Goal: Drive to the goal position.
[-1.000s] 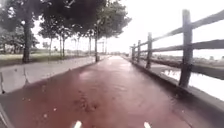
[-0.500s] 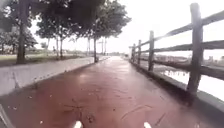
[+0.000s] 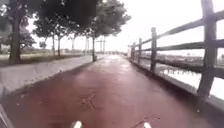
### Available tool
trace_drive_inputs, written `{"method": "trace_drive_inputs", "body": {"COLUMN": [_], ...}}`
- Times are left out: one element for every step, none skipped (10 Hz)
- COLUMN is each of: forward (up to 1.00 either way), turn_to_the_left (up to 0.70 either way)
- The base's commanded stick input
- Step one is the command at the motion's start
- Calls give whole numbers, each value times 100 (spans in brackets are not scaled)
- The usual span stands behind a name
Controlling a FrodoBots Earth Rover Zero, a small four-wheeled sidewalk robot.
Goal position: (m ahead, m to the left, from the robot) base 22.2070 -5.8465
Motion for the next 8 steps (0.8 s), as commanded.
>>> {"method": "trace_drive_inputs", "body": {"forward": [50,50,50,50,50,50,50,50], "turn_to_the_left": [0,0,0,0,0,0,0,0]}}
